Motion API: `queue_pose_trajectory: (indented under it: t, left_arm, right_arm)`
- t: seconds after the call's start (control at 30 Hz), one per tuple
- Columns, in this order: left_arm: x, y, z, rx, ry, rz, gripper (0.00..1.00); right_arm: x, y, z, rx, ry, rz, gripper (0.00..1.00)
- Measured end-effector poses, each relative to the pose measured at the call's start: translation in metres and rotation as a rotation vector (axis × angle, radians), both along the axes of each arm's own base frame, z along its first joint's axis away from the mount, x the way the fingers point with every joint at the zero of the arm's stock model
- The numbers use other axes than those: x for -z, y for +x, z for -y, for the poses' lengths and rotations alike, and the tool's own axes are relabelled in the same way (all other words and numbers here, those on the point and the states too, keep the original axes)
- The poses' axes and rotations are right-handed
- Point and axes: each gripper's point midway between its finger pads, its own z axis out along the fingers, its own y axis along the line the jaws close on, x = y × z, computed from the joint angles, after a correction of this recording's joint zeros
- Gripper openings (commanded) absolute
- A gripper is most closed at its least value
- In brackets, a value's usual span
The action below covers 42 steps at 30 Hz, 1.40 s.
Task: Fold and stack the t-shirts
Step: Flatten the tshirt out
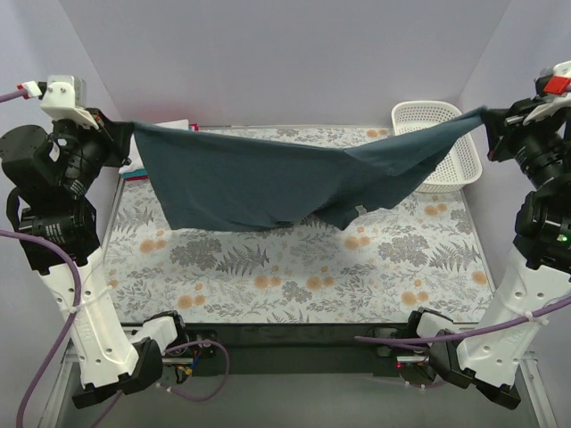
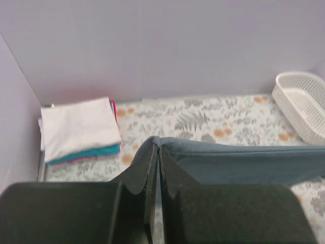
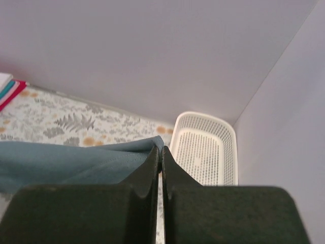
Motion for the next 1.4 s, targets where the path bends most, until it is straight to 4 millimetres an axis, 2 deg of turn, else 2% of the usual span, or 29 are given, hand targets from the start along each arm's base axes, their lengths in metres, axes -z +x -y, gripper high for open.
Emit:
queue_pose_trajectory:
  t: [0.07,0.17,0.23,0.33,0.43,0.5,0.53,0.6,0.7,0.77,0.8,0.87,0.9,0.97,1.03,1.17,1.27,1.33,1.37,1.4]
  left_arm:
    - [-0.026,-0.002,0.002,-0.002,-0.01,0.06,0.0]
    - [-0.04,-0.005,0.004,-0.001,-0.027,0.094,0.0]
    - [-0.039,-0.005,0.005,0.002,-0.041,0.086,0.0]
    - [-0.026,0.002,0.004,0.004,-0.065,0.054,0.0]
    - [-0.004,0.026,0.004,0.034,-0.108,-0.01,0.0]
    - [0.01,0.052,0.004,0.071,-0.141,-0.052,0.0]
    - [0.018,0.072,0.003,0.091,-0.164,-0.075,0.0]
    - [0.032,0.116,0.001,0.126,-0.2,-0.108,0.0]
    - [0.048,0.196,-0.002,0.168,-0.234,-0.126,0.0]
    - [0.035,0.249,-0.003,0.191,-0.227,-0.052,0.0]
    - [0.027,0.271,-0.003,0.198,-0.219,0.007,0.0]
    - [0.015,0.296,-0.005,0.2,-0.209,0.105,0.0]
    - [0.01,0.301,-0.006,0.196,-0.207,0.143,0.0]
    - [-0.007,0.302,-0.009,0.187,-0.205,0.25,0.0]
    - [-0.036,0.294,-0.011,0.176,-0.198,0.37,0.0]
    - [-0.099,0.258,-0.014,0.168,-0.169,0.599,0.0]
    - [-0.128,0.223,-0.014,0.169,-0.143,0.712,0.0]
    - [-0.137,0.206,-0.012,0.176,-0.125,0.759,0.0]
    - [-0.13,0.201,-0.01,0.184,-0.122,0.754,0.0]
    - [-0.112,0.197,-0.007,0.194,-0.119,0.722,0.0]
  right_arm:
    - [-0.026,-0.005,-0.003,-0.003,0.002,0.065,0.01]
    - [-0.045,-0.011,-0.008,-0.008,0.016,0.118,0.01]
    - [-0.048,-0.014,-0.01,-0.012,0.027,0.135,0.01]
    - [-0.037,-0.013,-0.013,-0.028,0.055,0.135,0.01]
    - [-0.027,0.008,-0.011,-0.061,0.108,0.121,0.01]
    - [-0.023,0.036,-0.006,-0.09,0.16,0.1,0.01]
    - [-0.022,0.055,-0.003,-0.108,0.186,0.088,0.01]
    - [-0.019,0.097,0.0,-0.146,0.236,0.053,0.01]
    - [-0.021,0.172,0.004,-0.193,0.288,0.028,0.01]
    - [-0.024,0.219,0.006,-0.207,0.318,0.041,0.01]
    - [-0.024,0.233,0.007,-0.209,0.331,0.053,0.01]
    - [-0.025,0.259,0.013,-0.183,0.362,0.091,0.01]
    - [-0.026,0.26,0.013,-0.182,0.367,0.096,0.01]
    - [-0.037,0.259,0.016,-0.164,0.36,0.165,0.01]
    - [-0.058,0.244,0.016,-0.152,0.343,0.247,0.01]
    - [-0.128,0.189,0.006,-0.17,0.273,0.482,0.01]
    - [-0.171,0.143,-0.003,-0.19,0.216,0.65,0.01]
    - [-0.171,0.133,-0.005,-0.192,0.199,0.678,0.01]
    - [-0.161,0.134,-0.005,-0.191,0.195,0.667,0.01]
    - [-0.147,0.139,-0.005,-0.19,0.196,0.642,0.01]
